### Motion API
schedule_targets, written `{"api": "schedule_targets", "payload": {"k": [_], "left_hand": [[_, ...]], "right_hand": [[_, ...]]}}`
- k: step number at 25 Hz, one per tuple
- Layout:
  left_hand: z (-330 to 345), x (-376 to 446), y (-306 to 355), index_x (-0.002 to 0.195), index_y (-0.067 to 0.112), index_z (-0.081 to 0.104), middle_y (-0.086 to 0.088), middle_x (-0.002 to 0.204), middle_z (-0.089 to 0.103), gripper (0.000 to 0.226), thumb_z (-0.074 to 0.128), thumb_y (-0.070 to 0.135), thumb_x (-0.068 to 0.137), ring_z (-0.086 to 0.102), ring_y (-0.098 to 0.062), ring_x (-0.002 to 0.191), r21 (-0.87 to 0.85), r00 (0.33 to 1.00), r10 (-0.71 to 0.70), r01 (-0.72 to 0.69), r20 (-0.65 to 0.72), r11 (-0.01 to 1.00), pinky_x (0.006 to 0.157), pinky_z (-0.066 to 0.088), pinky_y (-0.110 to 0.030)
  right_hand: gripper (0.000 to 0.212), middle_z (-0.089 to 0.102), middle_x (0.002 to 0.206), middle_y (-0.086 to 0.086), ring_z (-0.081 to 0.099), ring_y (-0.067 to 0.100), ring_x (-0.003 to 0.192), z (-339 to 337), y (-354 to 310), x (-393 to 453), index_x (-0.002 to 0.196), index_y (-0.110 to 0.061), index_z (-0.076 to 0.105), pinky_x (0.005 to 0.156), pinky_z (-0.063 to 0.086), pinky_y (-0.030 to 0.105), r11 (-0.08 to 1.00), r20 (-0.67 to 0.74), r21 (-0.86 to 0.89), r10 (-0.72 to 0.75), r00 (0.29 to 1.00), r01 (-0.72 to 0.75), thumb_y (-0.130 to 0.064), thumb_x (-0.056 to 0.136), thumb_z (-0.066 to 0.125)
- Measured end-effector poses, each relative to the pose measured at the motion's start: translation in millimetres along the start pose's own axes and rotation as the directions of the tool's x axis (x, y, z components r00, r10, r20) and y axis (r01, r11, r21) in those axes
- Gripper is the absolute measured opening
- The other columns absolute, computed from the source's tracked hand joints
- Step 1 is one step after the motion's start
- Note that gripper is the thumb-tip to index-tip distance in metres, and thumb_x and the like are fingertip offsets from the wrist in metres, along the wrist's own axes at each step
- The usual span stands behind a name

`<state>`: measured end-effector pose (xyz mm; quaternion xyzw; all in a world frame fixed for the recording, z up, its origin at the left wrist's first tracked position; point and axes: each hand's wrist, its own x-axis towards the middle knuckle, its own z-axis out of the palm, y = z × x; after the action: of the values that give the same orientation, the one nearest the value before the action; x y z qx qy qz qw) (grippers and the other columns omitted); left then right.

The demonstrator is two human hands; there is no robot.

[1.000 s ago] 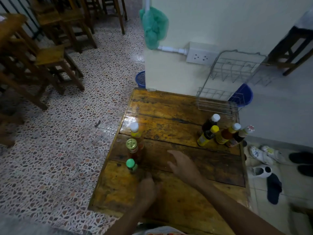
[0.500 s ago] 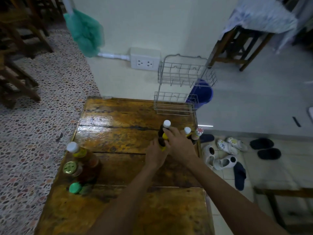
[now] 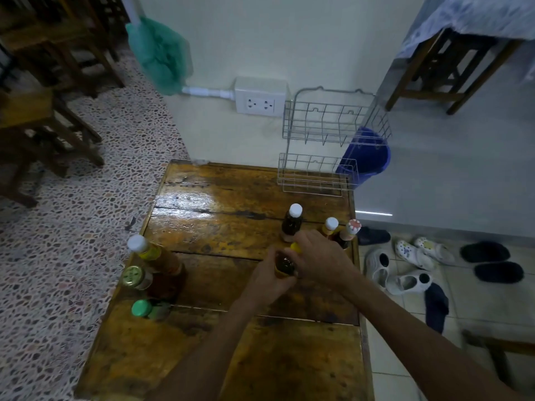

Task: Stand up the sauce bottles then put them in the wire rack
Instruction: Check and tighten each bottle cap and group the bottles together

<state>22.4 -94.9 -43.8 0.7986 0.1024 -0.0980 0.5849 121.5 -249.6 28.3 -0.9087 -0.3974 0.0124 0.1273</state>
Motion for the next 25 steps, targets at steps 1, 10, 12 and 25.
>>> {"api": "schedule_targets", "payload": {"k": [1,10,12,25], "left_hand": [[-1.8,-5.3,-0.8,0.127,0.044,0.049,0.019,0.114,0.069,0.053,0.076,0.055,0.083,0.068,-0.001,0.101,0.012,1.000,-0.021,0.021,-0.009,1.000,0.079,0.059,-0.031],[-16.7,-53.4,-4.4,0.119,0.036,0.056,0.016,0.094,0.069,0.057,0.066,0.068,0.073,0.070,-0.011,0.085,0.493,0.987,0.073,0.007,-0.142,0.870,0.058,0.041,-0.018],[-17.2,-64.3,-10.7,0.114,0.032,0.054,0.009,0.095,0.071,0.054,0.071,0.064,0.074,0.071,-0.017,0.085,0.547,0.982,0.089,0.018,-0.168,0.837,0.056,0.039,-0.024],[-72.9,-105.0,-1.5,0.127,0.045,0.061,0.010,0.119,0.070,0.045,0.077,0.046,0.085,0.069,-0.014,0.101,0.187,0.949,-0.109,0.055,0.296,0.981,0.081,0.058,-0.044]], "right_hand": [[0.034,0.060,0.087,-0.007,0.055,0.009,0.076,-2.5,-2.3,-0.3,0.097,-0.026,0.051,0.050,0.051,0.027,1.000,-0.010,-0.004,-0.025,1.000,0.025,-0.057,0.099,0.038],[0.052,0.050,0.046,-0.003,0.046,0.020,0.037,1.9,-39.6,-29.0,0.054,-0.016,0.051,0.038,0.037,0.033,0.994,-0.099,0.069,0.096,0.990,-0.090,-0.037,0.099,0.037],[0.038,0.044,0.042,-0.002,0.043,0.021,0.031,3.3,-52.0,-36.0,0.055,-0.013,0.055,0.034,0.029,0.027,0.997,-0.043,-0.067,0.045,0.998,-0.047,-0.022,0.091,0.063],[0.042,0.055,0.068,-0.002,0.049,0.016,0.058,4.1,-92.1,-36.5,0.077,-0.019,0.059,0.037,0.032,0.031,0.927,-0.094,-0.223,-0.328,0.940,0.301,-0.050,0.101,0.045]]}}
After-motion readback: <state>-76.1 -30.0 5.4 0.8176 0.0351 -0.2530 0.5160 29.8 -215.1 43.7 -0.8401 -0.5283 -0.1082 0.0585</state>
